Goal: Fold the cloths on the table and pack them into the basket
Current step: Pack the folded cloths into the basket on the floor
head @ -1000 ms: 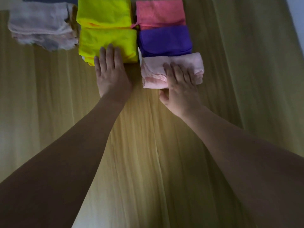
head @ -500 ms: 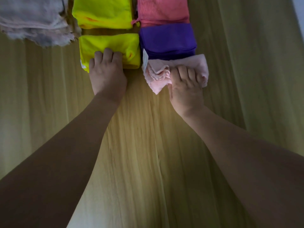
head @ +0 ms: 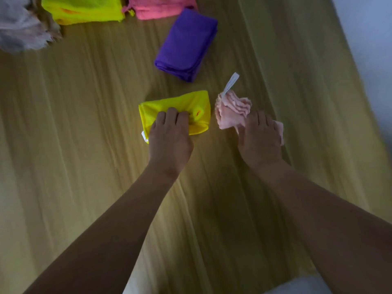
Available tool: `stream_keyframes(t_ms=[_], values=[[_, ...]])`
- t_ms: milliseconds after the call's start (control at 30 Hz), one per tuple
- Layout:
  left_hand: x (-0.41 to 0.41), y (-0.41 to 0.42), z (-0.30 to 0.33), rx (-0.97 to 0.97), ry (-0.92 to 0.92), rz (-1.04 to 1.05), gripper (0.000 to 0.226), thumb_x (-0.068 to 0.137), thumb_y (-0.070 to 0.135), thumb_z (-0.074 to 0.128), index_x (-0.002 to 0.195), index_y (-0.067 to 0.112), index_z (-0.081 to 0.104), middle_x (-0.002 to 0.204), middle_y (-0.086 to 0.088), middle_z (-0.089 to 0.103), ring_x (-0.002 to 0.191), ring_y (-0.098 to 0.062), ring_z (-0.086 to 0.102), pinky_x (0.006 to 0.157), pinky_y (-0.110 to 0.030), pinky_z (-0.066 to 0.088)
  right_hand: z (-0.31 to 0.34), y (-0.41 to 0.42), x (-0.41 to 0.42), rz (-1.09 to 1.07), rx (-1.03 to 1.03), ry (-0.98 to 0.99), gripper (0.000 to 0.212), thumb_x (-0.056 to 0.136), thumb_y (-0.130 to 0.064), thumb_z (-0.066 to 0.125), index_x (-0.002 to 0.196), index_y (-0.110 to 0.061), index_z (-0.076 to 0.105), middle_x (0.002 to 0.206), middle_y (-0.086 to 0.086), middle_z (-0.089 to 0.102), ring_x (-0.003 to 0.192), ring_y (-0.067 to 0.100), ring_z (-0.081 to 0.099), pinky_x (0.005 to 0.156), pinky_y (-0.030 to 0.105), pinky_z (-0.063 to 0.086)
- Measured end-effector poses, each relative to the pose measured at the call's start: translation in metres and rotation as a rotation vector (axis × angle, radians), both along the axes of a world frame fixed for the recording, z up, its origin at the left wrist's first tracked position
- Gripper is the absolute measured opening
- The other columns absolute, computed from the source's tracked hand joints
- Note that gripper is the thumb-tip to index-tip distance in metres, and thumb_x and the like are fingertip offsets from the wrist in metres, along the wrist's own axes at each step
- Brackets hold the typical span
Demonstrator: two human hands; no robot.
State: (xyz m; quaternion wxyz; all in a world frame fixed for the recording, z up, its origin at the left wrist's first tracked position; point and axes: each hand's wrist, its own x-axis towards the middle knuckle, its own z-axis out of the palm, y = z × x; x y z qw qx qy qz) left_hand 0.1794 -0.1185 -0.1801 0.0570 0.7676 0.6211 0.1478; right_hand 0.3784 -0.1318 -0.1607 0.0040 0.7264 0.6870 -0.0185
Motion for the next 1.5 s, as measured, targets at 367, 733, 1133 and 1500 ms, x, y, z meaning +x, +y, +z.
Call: stream_keyframes(t_ms=[367, 733, 1133, 1500], values=[[0.156, -0.065, 0.041, -0.213, -0.195, -0.203, 0.018, 0.077, 0.001, 0.054, 0.093, 0.003, 0.061, 0.097, -0.016, 0.061, 0.093, -0.037, 0.056, 0.07, -0.043, 0.046, 0.035, -0.118, 0.141, -0.46, 0.028, 0.152, 0.027, 0.098, -0.022, 0.042, 0.109, 0.002, 0.049, 0.107, 0.022, 0.054, 0.098, 0.038, 0.052, 0.074, 0.042, 0.04], [0.373, -0.199, 0.092, -0.376, -0.252, -0.519, 0.018, 0.089, 0.014, 0.045, 0.102, 0.006, 0.056, 0.106, -0.014, 0.057, 0.103, -0.036, 0.051, 0.072, -0.042, 0.038, 0.068, -0.315, 0.31, -0.989, 0.14, 0.291, 0.036, 0.1, -0.037, 0.04, 0.103, -0.004, 0.051, 0.087, 0.003, 0.045, 0.077, 0.019, 0.044, 0.066, 0.029, 0.032], [0.597, -0.353, 0.103, -0.652, -0.285, -0.684, 0.009, 0.087, 0.008, 0.047, 0.088, 0.015, 0.054, 0.068, 0.004, 0.045, 0.069, -0.022, 0.047, 0.05, -0.027, 0.026, 0.059, -0.501, 0.469, -1.383, 0.195, 0.578, 0.04, 0.1, -0.037, 0.036, 0.112, -0.001, 0.05, 0.116, 0.023, 0.058, 0.106, 0.039, 0.056, 0.087, 0.046, 0.047], [0.769, -0.391, -0.048, -1.073, -0.163, -0.617, 0.032, 0.098, 0.014, 0.041, 0.128, 0.012, 0.053, 0.11, -0.017, 0.061, 0.101, -0.033, 0.058, 0.074, -0.031, 0.038, -0.068, -0.568, 0.59, -1.705, 0.115, 0.747, 0.043, 0.101, -0.038, 0.033, 0.111, -0.001, 0.052, 0.112, 0.022, 0.059, 0.102, 0.036, 0.058, 0.086, 0.041, 0.048]])
